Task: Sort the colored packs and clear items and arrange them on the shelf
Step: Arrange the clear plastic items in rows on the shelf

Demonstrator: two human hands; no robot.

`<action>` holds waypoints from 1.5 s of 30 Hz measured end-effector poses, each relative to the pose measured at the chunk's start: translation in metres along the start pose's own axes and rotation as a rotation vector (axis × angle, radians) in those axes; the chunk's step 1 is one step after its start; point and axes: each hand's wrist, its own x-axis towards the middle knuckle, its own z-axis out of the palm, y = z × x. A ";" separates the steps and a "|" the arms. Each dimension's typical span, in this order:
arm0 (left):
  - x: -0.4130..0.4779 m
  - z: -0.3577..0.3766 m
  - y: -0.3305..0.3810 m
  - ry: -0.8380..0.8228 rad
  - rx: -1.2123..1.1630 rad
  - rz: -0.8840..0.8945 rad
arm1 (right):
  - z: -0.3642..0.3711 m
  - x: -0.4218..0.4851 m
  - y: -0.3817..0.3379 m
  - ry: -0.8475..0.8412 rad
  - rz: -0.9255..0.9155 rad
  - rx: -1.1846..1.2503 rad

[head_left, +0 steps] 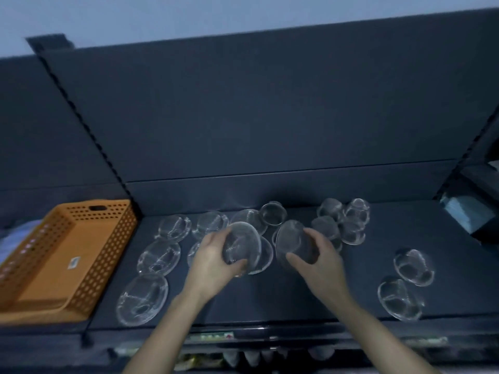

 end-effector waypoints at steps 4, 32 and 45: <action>-0.021 -0.018 -0.039 -0.050 0.048 -0.058 | 0.032 -0.015 -0.009 -0.130 -0.069 -0.127; -0.035 -0.025 -0.094 -0.312 0.222 -0.071 | 0.091 -0.039 0.001 -0.342 -0.063 -0.660; -0.023 -0.005 -0.074 -0.140 0.127 0.118 | 0.055 -0.030 0.006 -0.212 -0.135 -0.544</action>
